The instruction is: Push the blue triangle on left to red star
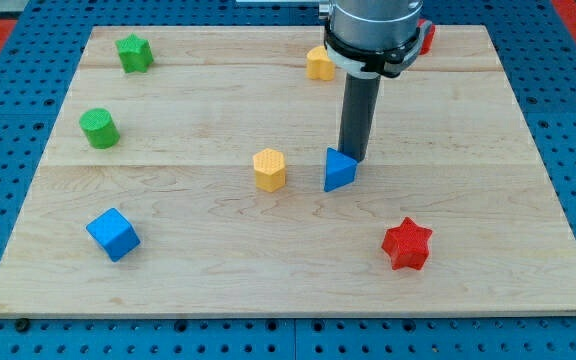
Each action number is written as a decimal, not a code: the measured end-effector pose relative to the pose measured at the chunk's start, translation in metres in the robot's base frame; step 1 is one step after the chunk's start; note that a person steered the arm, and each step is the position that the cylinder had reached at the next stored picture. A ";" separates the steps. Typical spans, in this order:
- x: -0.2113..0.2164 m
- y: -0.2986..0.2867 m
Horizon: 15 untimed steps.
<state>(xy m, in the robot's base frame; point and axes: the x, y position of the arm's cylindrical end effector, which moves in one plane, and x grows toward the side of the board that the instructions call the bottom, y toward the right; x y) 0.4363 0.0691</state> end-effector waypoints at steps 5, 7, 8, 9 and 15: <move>0.038 -0.018; 0.042 0.063; 0.066 0.048; 0.072 0.006; 0.100 -0.037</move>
<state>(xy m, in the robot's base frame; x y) 0.5366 0.0322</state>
